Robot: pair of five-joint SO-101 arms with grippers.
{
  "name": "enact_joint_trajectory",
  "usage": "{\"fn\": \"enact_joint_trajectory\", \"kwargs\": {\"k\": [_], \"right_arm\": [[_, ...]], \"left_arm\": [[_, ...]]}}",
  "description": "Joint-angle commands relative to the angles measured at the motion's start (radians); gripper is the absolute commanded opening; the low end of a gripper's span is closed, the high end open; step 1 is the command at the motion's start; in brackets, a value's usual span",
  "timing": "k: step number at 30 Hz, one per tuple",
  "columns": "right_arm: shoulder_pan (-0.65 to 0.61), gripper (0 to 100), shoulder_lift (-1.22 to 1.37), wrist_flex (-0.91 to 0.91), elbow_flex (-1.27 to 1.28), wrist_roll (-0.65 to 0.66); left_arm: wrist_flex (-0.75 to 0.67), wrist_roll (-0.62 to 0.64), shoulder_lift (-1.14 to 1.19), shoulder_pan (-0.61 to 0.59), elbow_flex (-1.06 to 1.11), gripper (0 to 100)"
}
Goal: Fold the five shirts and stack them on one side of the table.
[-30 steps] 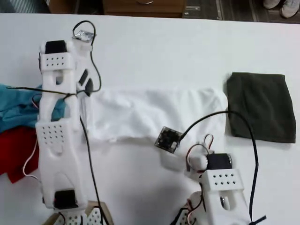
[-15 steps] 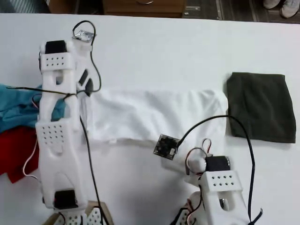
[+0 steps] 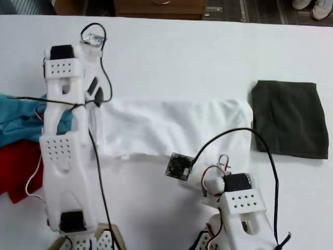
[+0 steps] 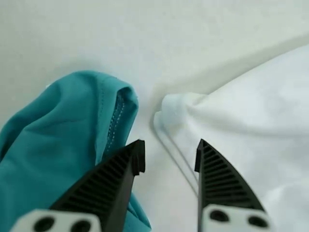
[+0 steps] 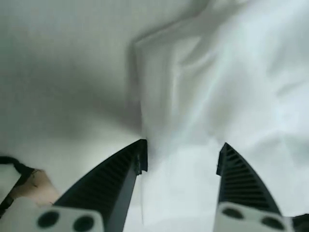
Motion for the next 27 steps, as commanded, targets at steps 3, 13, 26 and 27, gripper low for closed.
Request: {"fn": "enact_joint_trajectory", "kwargs": {"k": [3,13,26,27], "right_arm": [[0.001,24.4,-0.010,0.002,-0.020,-0.005],[-0.035,24.4,0.004,0.102,-0.143,-0.110],[-0.044,24.4,0.443,-0.048,-0.215,-0.104],[-0.044,24.4,0.449,-0.053,-0.215,-0.104]], "left_arm": [[0.011,0.009,-0.094,0.006,-0.012,20],[0.011,0.011,-0.094,0.009,-0.012,20],[0.011,0.011,-0.092,0.002,-0.010,20],[0.011,0.011,-0.092,0.002,-0.010,20]]}}
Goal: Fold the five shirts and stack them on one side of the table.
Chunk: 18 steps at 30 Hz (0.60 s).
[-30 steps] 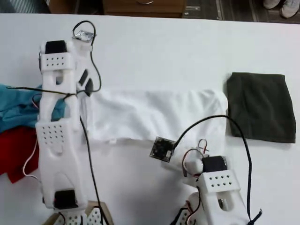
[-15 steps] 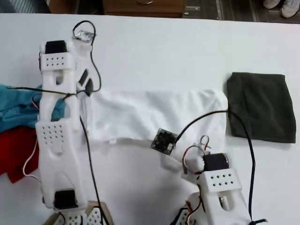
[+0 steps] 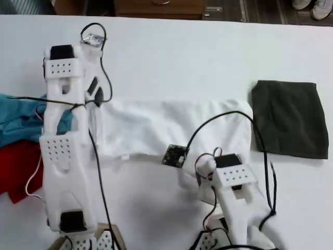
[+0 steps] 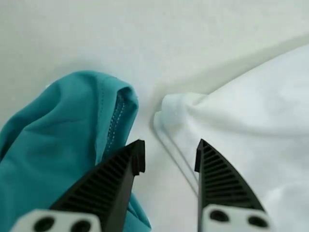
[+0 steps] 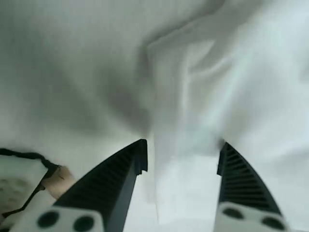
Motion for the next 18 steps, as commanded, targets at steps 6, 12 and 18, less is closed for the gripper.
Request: {"fn": "enact_joint_trajectory", "kwargs": {"k": [6,12,18], "right_arm": [[-0.004,24.4,0.042,-0.025,-0.026,0.003],[0.018,24.4,0.042,-0.117,0.032,0.006],[0.031,24.4,0.044,-0.128,0.026,0.006]], "left_arm": [[0.011,0.011,-0.092,0.002,-0.010,20],[0.011,0.011,-0.092,0.006,-0.010,20],[0.011,0.011,-0.092,0.002,-0.010,20]]}}
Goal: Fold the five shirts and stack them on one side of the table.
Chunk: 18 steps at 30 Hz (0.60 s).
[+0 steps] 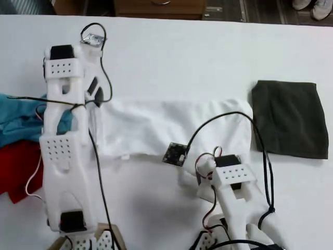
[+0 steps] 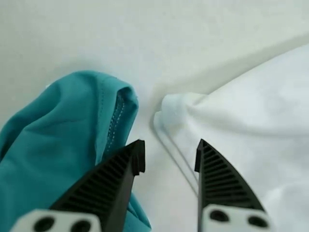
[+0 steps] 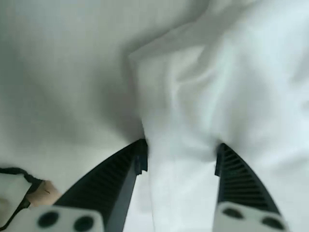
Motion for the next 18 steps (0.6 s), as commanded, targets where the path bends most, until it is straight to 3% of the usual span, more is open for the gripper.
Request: {"fn": "enact_joint_trajectory", "kwargs": {"k": [1,4,8,18], "right_arm": [[0.012,24.1,0.010,-0.021,0.000,0.006],[0.012,21.7,0.010,-0.019,0.002,0.009],[0.012,1.3,0.010,-0.025,-0.003,0.011],[0.012,2.2,0.004,0.030,-0.098,0.012]], "left_arm": [[0.011,0.011,-0.094,0.002,-0.010,20],[0.012,0.011,-0.094,0.005,-0.010,20],[0.014,0.011,-0.094,0.005,-0.010,20],[0.017,0.008,-0.094,0.005,-0.002,20]]}}
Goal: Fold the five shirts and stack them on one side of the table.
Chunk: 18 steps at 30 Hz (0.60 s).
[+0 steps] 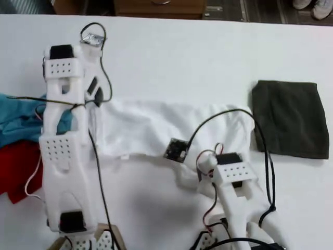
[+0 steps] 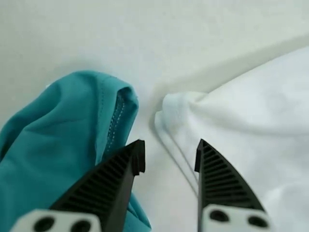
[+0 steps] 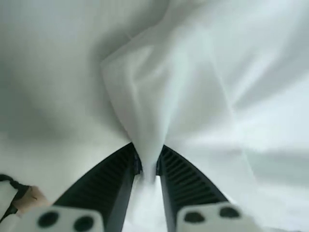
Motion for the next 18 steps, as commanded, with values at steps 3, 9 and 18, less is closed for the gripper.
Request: {"fn": "enact_joint_trajectory", "kwargs": {"k": [3,9,18], "right_arm": [[0.007,2.2,-0.004,0.117,-0.147,0.009],[0.008,2.2,0.004,0.159,-0.267,0.129],[0.008,2.2,0.007,0.116,-0.405,0.172]], "left_arm": [[0.017,0.005,-0.089,0.008,-0.001,20],[0.015,0.003,-0.092,0.008,-0.008,20],[0.015,0.002,-0.083,0.014,0.001,20]]}}
